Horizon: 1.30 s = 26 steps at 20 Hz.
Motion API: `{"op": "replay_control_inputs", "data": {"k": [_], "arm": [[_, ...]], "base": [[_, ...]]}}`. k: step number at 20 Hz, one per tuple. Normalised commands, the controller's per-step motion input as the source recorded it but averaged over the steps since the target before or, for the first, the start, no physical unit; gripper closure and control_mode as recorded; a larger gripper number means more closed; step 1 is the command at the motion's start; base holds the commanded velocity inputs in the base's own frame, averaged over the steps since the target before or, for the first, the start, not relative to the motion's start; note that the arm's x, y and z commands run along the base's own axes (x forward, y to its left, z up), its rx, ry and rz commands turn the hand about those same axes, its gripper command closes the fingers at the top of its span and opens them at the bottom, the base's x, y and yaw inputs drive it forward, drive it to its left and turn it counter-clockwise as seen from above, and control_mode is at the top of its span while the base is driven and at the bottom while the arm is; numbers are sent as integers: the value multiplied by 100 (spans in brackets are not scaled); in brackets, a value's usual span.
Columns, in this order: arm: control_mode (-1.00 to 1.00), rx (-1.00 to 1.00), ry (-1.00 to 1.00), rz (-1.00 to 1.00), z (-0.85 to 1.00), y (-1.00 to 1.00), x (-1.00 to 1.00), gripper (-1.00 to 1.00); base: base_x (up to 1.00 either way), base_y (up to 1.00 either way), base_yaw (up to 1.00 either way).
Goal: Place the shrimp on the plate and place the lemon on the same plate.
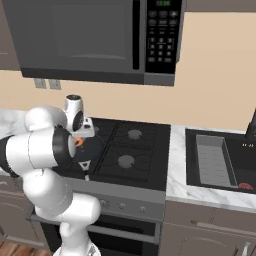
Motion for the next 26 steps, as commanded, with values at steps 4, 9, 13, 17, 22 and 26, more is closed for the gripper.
{"op": "replay_control_inputs", "data": {"k": [4, 9, 13, 17, 22, 26], "arm": [[-100, 0, -1, 0, 31, 0, -29, 100], [-100, 0, 0, 0, 21, 0, -22, 100], [-100, 0, 0, 0, 16, 0, -20, 100], [-100, 0, 0, 0, 10, 0, -13, 100], [-100, 0, 0, 0, 7, 0, -10, 100], [-100, 0, 0, 0, 0, 0, 0, 100]], "base": [[0, 0, 0], [0, 0, 0], [0, 0, 0], [0, 0, 0], [0, 0, 0], [0, 0, 0]]}}
